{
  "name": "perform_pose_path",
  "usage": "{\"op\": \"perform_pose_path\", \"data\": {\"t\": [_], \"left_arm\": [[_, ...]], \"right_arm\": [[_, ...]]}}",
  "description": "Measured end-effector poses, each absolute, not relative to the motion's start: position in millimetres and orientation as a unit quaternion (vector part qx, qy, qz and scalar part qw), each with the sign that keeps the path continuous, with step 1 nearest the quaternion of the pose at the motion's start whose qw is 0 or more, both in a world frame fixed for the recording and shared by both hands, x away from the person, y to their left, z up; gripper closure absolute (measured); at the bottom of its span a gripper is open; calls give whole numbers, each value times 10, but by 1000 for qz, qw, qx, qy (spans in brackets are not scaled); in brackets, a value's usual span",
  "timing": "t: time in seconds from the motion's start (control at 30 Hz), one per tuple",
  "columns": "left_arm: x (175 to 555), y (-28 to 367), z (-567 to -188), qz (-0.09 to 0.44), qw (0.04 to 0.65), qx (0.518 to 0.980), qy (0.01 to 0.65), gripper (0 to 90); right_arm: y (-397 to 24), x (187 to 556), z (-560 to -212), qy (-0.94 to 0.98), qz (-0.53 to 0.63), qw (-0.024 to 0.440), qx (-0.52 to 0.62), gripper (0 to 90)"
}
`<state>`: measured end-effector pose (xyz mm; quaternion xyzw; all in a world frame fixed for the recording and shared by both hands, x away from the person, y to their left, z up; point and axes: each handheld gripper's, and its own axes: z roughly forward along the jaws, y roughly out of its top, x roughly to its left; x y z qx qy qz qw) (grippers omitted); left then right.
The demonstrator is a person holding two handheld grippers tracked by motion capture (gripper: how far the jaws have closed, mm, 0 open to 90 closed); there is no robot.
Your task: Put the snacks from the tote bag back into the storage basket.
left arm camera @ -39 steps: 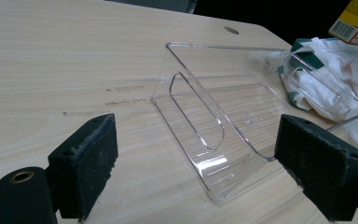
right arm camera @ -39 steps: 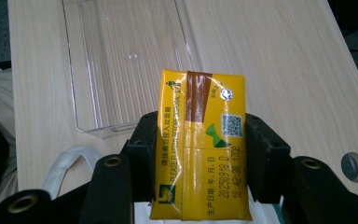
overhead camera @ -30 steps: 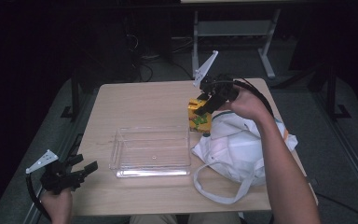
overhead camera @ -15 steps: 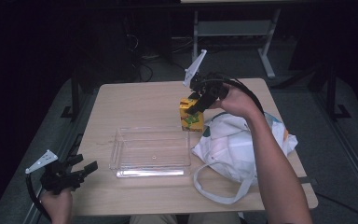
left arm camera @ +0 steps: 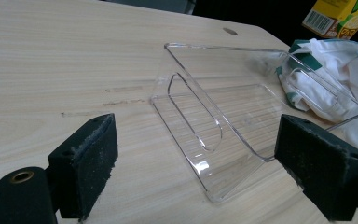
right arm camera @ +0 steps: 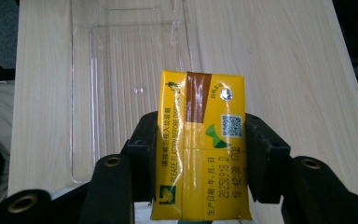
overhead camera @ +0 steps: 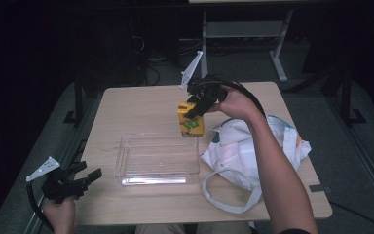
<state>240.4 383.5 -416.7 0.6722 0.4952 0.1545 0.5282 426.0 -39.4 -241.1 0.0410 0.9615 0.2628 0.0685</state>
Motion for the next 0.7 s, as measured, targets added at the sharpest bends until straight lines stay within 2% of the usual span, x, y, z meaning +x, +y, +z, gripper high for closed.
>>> {"op": "perform_pose_path", "data": {"t": [0.7], "left_arm": [[2397,3854,-4166,154,529,671,497,127]], "right_arm": [[-60,4375,-2703,965,256,47,20,523]]}}
